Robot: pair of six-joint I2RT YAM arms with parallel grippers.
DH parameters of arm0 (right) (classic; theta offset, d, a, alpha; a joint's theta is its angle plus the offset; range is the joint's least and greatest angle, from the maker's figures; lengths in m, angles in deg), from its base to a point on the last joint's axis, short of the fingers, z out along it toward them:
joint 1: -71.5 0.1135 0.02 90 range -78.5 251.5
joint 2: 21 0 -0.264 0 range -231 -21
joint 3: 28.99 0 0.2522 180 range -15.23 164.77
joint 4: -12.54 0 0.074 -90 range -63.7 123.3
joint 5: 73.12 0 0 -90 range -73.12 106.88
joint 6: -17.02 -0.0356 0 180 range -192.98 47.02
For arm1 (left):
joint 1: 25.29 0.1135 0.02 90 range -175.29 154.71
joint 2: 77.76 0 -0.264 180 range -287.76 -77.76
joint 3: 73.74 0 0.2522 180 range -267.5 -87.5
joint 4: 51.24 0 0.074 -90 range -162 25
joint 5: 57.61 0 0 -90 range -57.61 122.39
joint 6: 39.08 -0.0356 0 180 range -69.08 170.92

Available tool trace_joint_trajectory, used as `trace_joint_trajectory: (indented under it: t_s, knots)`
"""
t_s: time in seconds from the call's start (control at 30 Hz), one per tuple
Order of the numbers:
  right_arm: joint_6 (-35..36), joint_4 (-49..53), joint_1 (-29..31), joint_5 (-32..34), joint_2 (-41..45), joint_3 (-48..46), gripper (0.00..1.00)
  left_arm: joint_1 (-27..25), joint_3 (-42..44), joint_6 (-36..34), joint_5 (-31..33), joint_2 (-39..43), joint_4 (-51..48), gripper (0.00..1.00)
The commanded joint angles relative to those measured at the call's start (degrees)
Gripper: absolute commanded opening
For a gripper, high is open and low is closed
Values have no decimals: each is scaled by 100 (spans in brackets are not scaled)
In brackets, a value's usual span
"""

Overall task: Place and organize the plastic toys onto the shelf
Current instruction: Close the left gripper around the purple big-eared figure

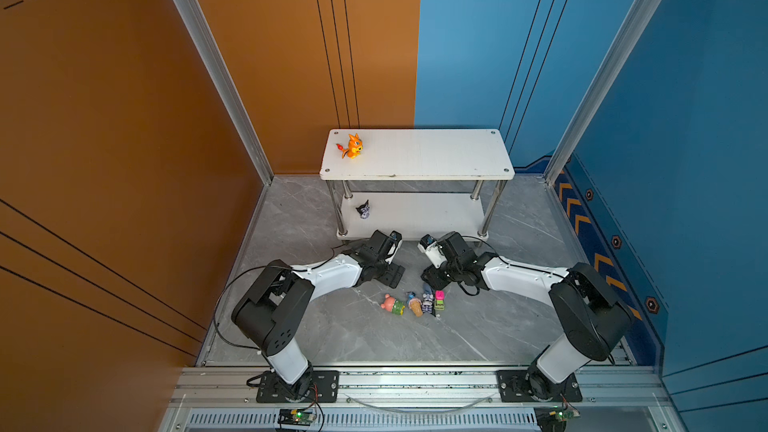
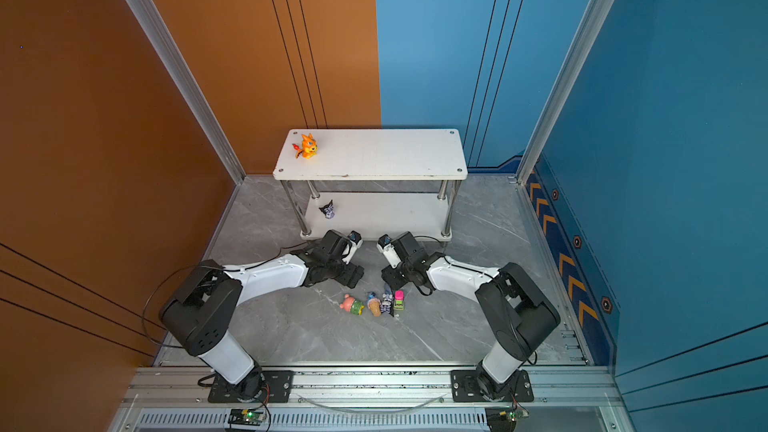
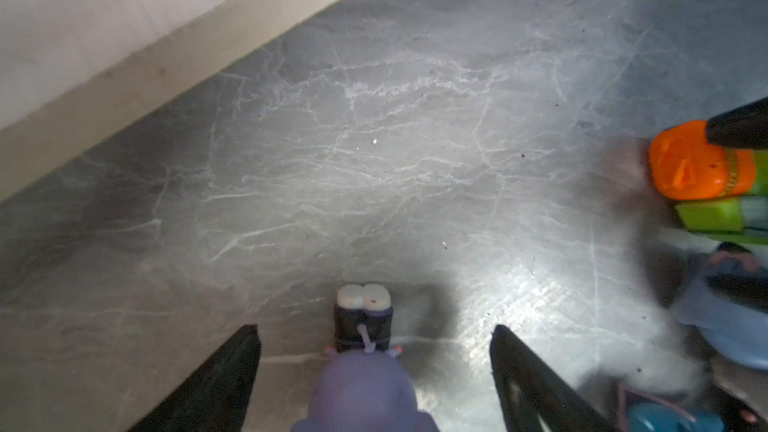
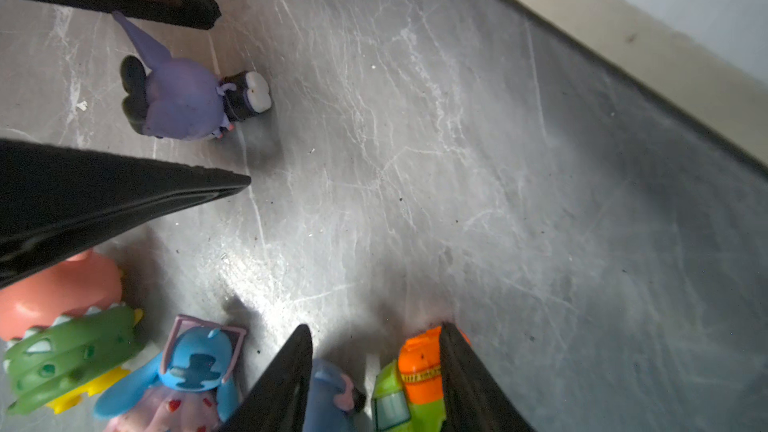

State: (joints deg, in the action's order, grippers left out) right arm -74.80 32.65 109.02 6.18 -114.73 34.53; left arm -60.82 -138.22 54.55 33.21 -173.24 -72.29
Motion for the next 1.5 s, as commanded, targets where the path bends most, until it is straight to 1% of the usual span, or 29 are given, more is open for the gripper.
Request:
trace_joint_trajectory:
  t_s: [0.0, 0.07, 0.27, 0.37, 0.43, 0.5, 0.73, 0.93, 0.97, 1.07, 1.27, 1.47]
  knots:
    - [-92, -76, -25, -100, 68, -28, 51, 46, 49, -30, -93, 20, -97, 76]
    - [-90, -65, -19, -91, 79, -35, 51, 58, 43, -35, -125, 19, -97, 70]
    - [-88, -48, -34, -77, 119, -71, 51, 70, 78, -43, -126, 33, -131, 60]
    - [-94, -46, -25, -81, 128, -63, 51, 80, 115, -40, -111, 58, -145, 60]
    - [-94, -55, -33, -86, 142, -63, 51, 75, 163, -46, -75, 91, -150, 61]
    - [-99, -57, -32, -91, 129, -64, 51, 73, 205, -45, -56, 111, -141, 61]
    - [-111, -67, -31, -108, 133, -63, 52, 99, 223, -47, -89, 134, -142, 49]
    - [-125, -73, -32, -108, 135, -88, 51, 105, 193, -35, -108, 190, -106, 42]
    - [-123, -75, -31, -108, 130, -87, 51, 99, 187, -37, -109, 183, -107, 37]
    - [-116, -73, -20, -100, 136, -89, 51, 99, 178, -30, -107, 197, -130, 27]
    - [-100, -46, -28, -81, 162, -98, 52, 63, 138, -22, -38, 394, -303, 28]
    - [-83, -34, -39, -59, 206, -97, 51, -133, -244, -14, 312, 734, -1039, 29]
